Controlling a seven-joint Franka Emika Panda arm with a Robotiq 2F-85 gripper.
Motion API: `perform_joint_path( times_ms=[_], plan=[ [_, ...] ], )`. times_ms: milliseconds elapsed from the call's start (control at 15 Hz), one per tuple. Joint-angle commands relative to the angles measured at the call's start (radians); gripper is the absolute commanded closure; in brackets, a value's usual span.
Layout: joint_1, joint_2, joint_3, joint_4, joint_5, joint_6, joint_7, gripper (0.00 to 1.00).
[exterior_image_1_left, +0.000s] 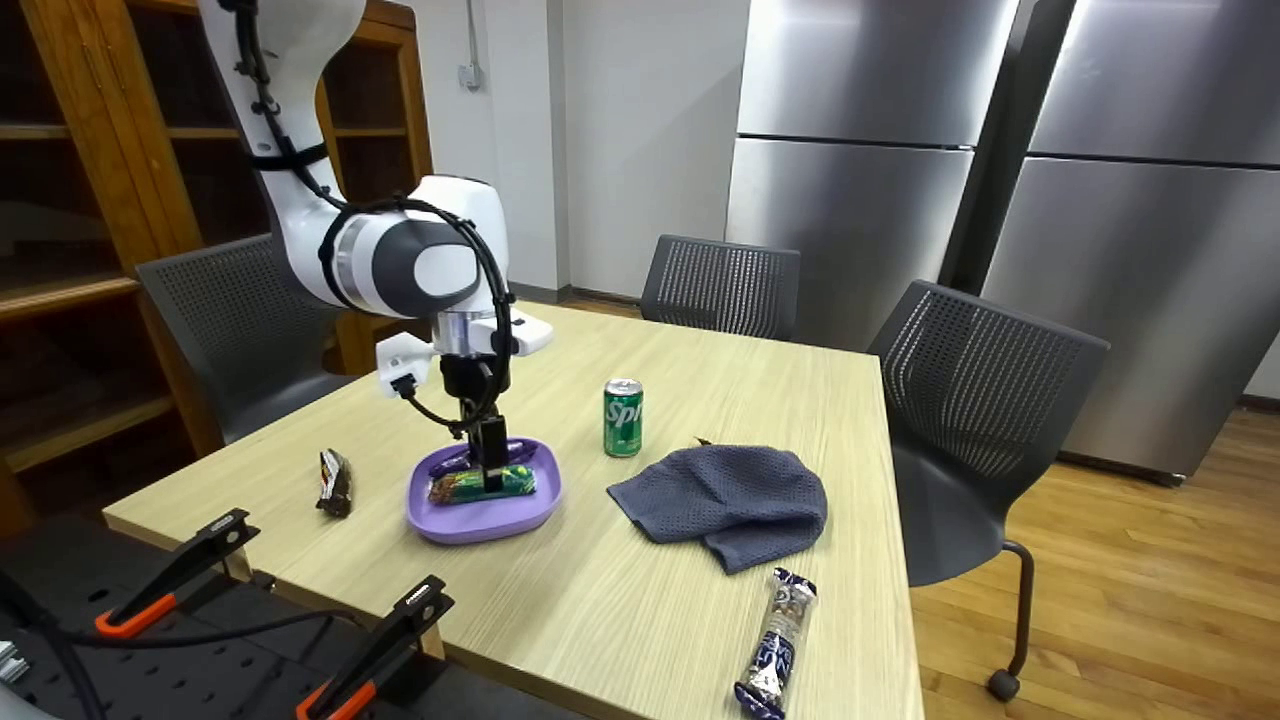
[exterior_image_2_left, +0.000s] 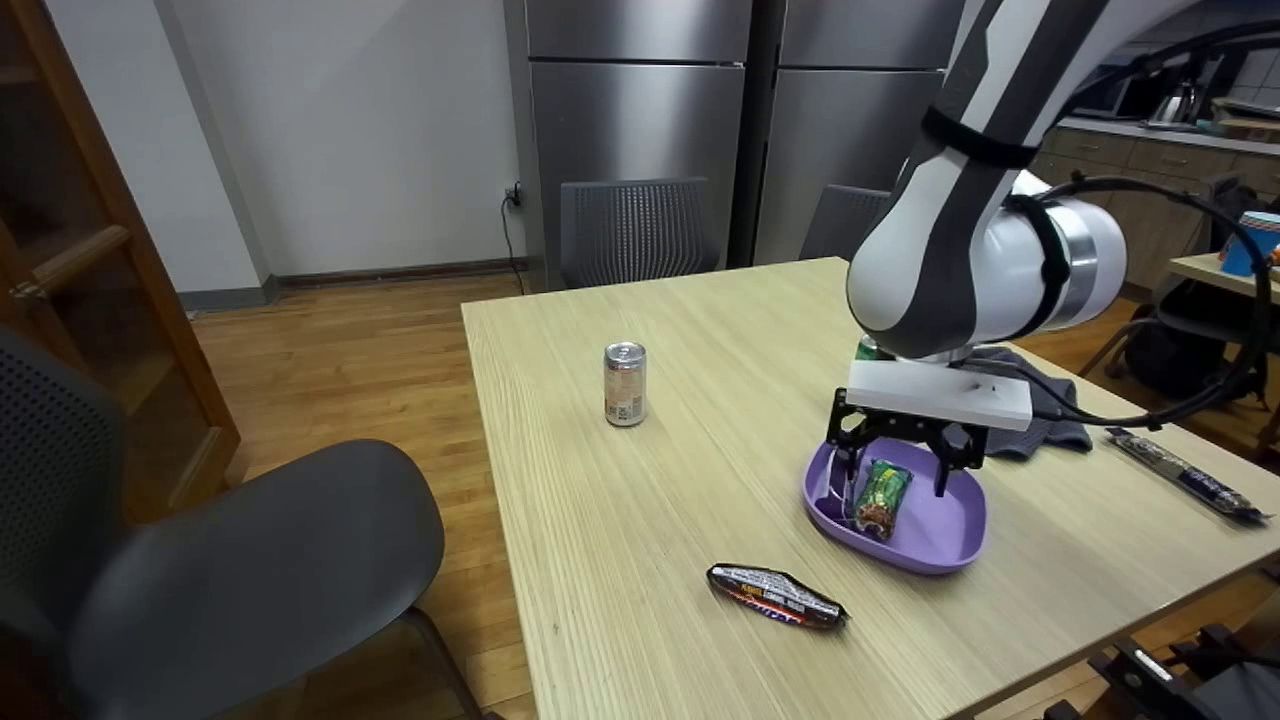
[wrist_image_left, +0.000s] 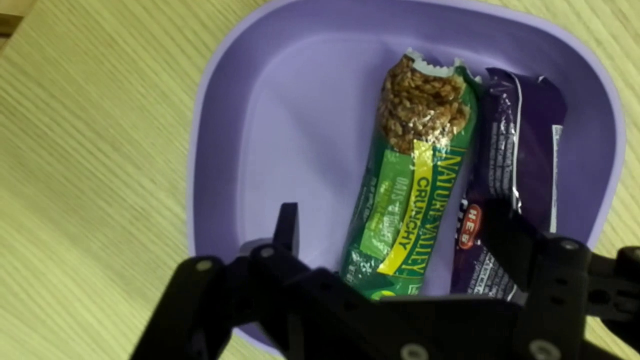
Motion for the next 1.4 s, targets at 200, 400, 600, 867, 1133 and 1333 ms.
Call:
perform_joint_path(
  times_ms=[200, 400, 600, 867, 1133, 1333],
  plan=[
    [-0.027, -0.060, 0.011, -0.046, -0.013, -0.003, 0.013, 0.00],
    [-0.035, -0.080, 0.014, -0.068, -0.013, -0.002, 0.007, 0.00],
    [-0.042, -0.113, 0.014, -0.102, -0.019, -0.006, -0.003, 0.00],
    [-0.035, -0.159, 0.009, -0.150, -0.028, -0.003, 0.000, 0.00],
    [-0.018, -0.208, 0.005, -0.196, -0.051, 0.001, 0.011, 0.00],
    [0.004, -0.237, 0.001, -0.223, -0.078, 0.004, 0.028, 0.00]
  ],
)
